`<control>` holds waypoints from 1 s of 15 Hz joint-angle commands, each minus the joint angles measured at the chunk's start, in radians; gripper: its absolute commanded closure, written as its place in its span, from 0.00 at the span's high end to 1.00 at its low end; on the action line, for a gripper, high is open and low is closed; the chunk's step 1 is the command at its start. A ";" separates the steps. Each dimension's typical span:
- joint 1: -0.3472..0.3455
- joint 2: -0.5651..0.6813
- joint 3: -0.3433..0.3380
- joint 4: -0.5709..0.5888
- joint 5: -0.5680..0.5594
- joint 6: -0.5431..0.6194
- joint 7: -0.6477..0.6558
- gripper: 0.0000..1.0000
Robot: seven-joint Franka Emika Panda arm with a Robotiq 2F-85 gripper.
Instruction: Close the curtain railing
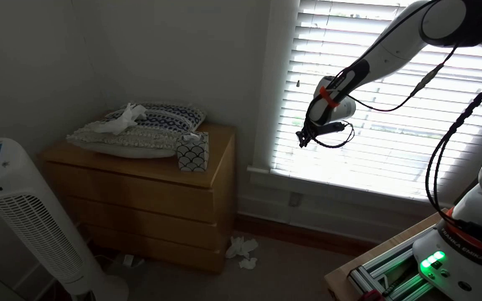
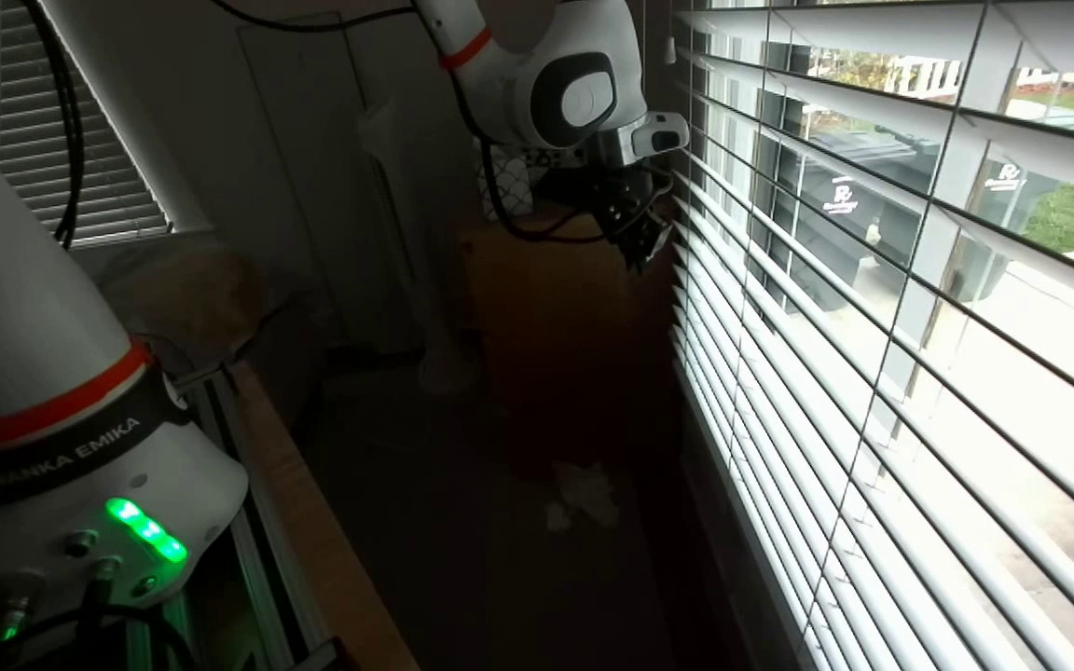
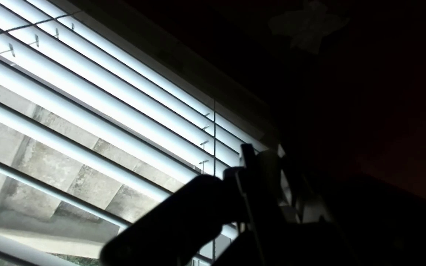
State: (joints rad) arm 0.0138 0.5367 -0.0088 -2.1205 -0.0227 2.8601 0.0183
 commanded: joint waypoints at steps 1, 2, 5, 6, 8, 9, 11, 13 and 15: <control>0.007 0.082 -0.010 0.076 0.000 -0.033 0.008 0.05; 0.007 0.098 -0.012 0.091 -0.001 -0.034 0.009 0.05; 0.010 0.142 -0.022 0.132 -0.002 -0.040 0.012 0.05; 0.012 0.155 -0.026 0.143 -0.003 -0.044 0.015 0.05; 0.015 0.179 -0.031 0.167 -0.004 -0.055 0.017 0.05; 0.018 0.187 -0.035 0.176 -0.006 -0.060 0.020 0.05; 0.021 0.204 -0.039 0.196 -0.007 -0.072 0.023 0.05; 0.022 0.212 -0.040 0.208 -0.007 -0.074 0.022 0.05; 0.017 0.199 -0.030 0.205 -0.005 -0.076 0.012 0.45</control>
State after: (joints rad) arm 0.0195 0.7128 -0.0341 -1.9364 -0.0227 2.8184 0.0191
